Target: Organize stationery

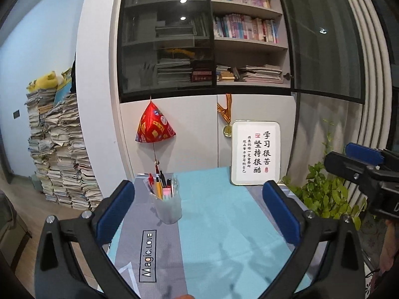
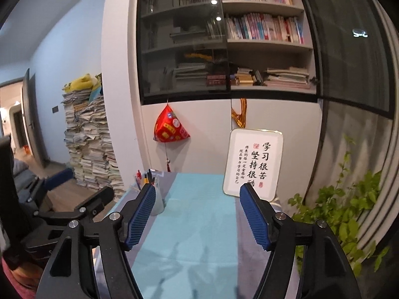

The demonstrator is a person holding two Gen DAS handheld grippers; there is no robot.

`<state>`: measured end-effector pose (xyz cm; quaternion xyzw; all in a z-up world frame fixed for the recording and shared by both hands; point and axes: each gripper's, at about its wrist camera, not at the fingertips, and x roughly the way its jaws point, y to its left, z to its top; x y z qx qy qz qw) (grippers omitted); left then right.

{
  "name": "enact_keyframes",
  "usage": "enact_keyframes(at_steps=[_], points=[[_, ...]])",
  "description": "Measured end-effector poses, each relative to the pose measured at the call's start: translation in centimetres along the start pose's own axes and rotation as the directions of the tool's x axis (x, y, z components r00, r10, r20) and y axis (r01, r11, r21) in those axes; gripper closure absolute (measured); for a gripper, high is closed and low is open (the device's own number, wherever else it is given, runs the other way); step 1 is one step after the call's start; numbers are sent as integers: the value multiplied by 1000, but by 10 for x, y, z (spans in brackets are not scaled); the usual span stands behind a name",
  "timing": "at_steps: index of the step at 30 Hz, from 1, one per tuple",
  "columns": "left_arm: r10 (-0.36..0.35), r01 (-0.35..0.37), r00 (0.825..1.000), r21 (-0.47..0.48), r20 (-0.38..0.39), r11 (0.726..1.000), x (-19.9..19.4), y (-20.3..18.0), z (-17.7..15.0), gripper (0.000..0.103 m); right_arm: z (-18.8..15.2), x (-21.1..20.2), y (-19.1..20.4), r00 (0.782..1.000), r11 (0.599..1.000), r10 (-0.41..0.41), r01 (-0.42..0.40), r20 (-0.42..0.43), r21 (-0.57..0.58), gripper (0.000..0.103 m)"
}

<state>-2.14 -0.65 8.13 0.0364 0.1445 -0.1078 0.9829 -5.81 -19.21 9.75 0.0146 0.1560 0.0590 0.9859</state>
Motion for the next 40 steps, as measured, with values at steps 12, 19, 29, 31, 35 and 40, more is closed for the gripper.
enact_keyframes(at_steps=[12, 19, 29, 31, 35, 40], points=[[17, -16, 1000, -19, 27, 1000, -28, -4, 17, 1, 6, -42, 5, 996, 1000, 0, 1, 86, -4, 32], [28, -26, 997, -28, 77, 999, -42, -3, 25, 1, 10, -58, 7, 992, 1000, -22, 24, 125, -10, 27], [27, -25, 997, -27, 70, 999, -44, -1, 24, 1, 11, -57, 13, 992, 999, -22, 26, 122, -28, 27], [27, -25, 997, -28, 74, 999, -45, -1, 25, 1, 11, -57, 14, 993, 999, -23, 27, 120, -29, 27], [27, -25, 997, -29, 74, 999, -45, -1, 25, 1, 11, -56, 15, 993, 999, -24, 27, 118, -29, 27], [26, -24, 997, -26, 67, 999, -46, 0, 25, 1, 11, -56, 15, 993, 999, -23, 27, 119, -29, 26]])
